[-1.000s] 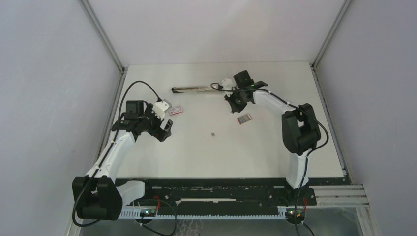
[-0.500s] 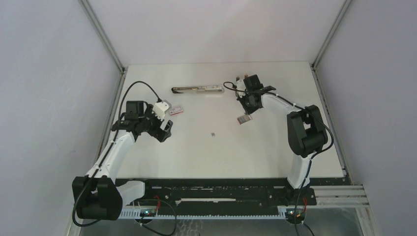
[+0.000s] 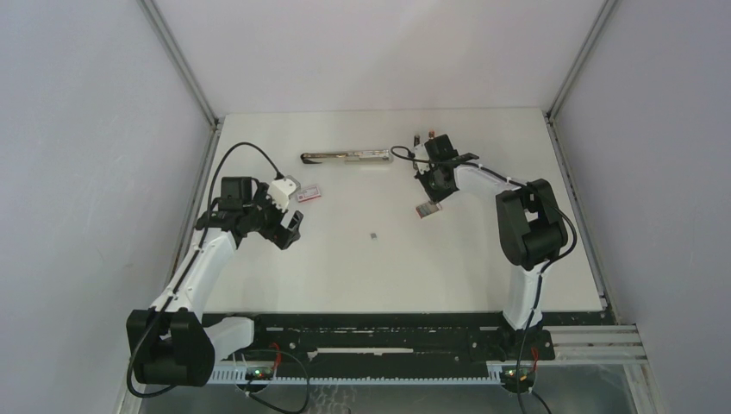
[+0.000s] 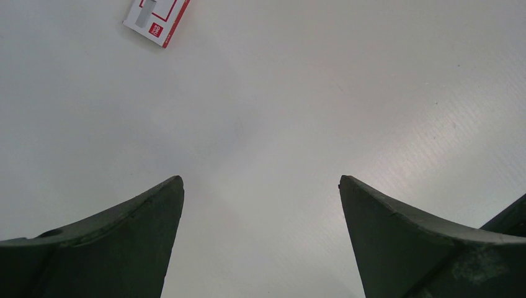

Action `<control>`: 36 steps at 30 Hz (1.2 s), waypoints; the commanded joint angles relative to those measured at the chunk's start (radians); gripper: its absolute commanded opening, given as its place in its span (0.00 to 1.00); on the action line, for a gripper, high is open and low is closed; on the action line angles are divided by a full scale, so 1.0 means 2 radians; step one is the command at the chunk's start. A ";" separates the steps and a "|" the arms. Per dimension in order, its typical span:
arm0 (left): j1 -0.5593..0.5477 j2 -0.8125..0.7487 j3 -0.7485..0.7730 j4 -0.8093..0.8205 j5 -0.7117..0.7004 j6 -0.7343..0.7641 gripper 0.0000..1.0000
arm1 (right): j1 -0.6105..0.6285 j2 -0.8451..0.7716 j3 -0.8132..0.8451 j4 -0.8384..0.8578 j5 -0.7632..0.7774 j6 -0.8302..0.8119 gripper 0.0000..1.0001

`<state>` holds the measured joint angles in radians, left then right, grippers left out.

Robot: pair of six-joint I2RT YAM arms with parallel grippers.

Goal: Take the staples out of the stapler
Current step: Place the staple in the staple box.

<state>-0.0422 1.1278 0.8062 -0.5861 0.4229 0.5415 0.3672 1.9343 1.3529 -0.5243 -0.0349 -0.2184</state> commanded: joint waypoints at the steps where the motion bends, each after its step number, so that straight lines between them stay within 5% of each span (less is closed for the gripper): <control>1: 0.005 -0.004 0.006 0.006 0.008 0.005 1.00 | 0.000 0.001 0.002 0.011 -0.003 0.014 0.00; 29: 0.006 -0.005 0.006 0.006 0.008 0.005 1.00 | 0.002 0.019 0.005 0.002 -0.018 0.015 0.00; 36: 0.006 -0.005 0.006 0.006 0.008 0.005 1.00 | 0.004 0.017 0.005 0.001 -0.014 0.015 0.07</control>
<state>-0.0406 1.1278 0.8062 -0.5861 0.4229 0.5415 0.3691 1.9755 1.3529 -0.5297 -0.0612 -0.2119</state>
